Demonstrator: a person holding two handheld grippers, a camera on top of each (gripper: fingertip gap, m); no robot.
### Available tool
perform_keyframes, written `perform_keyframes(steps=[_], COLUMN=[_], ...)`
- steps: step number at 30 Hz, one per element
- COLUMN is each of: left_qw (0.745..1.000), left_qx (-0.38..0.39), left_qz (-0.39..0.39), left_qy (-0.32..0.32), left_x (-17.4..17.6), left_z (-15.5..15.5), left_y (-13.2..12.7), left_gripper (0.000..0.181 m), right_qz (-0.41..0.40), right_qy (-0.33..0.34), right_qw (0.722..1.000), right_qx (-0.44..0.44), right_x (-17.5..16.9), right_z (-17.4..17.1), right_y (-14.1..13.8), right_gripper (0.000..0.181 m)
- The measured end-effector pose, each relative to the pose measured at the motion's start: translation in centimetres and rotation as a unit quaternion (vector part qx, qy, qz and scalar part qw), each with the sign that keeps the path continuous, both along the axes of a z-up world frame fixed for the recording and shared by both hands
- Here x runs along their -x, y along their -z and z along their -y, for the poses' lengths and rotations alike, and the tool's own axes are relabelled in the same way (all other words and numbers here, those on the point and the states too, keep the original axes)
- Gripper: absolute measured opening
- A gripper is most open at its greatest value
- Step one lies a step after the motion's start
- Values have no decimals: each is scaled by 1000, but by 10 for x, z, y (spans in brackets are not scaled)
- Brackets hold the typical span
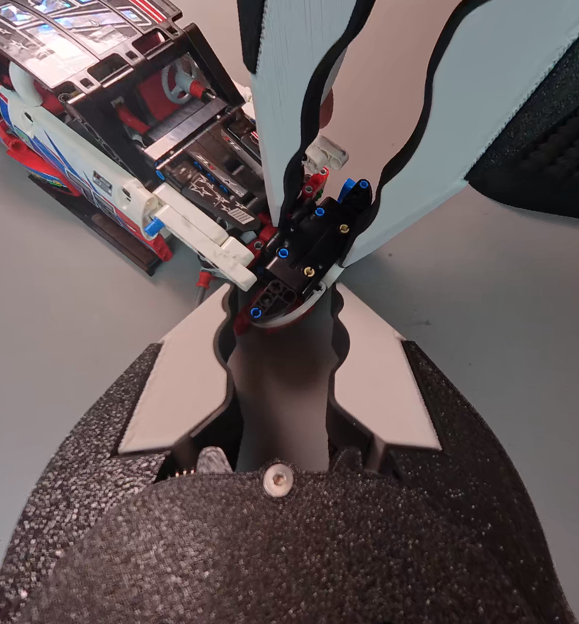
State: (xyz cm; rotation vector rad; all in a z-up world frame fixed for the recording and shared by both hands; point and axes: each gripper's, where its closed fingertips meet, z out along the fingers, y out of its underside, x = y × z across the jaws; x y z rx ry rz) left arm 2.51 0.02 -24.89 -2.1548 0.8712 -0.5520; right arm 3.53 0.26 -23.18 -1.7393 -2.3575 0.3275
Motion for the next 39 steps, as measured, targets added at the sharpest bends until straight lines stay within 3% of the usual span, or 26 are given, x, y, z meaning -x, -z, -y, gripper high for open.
perform_keyframes(steps=[18,26,29,36,39], left_qw=[999,997,998,999,999], left_qx=[25,48,49,27,14], left_qz=[18,61,41,2,2], left_qy=[16,19,6,30,49], left_x=[-13,-11,-12,-12,-15], left_z=[9,20,19,23,26], left_y=[1,-5,0,4,0], left_gripper=[46,54,47,45,53], right_qz=[-39,-69,-51,-69,-84], right_qy=[13,23,-6,-9,0], right_qw=[998,996,999,997,995], right_qx=[39,44,2,44,58], right_x=[-6,-3,-4,-3,-2], right_z=[5,14,15,19,19], right_y=[-12,-7,0,-10,-16], right_gripper=[33,33,33,33,33])
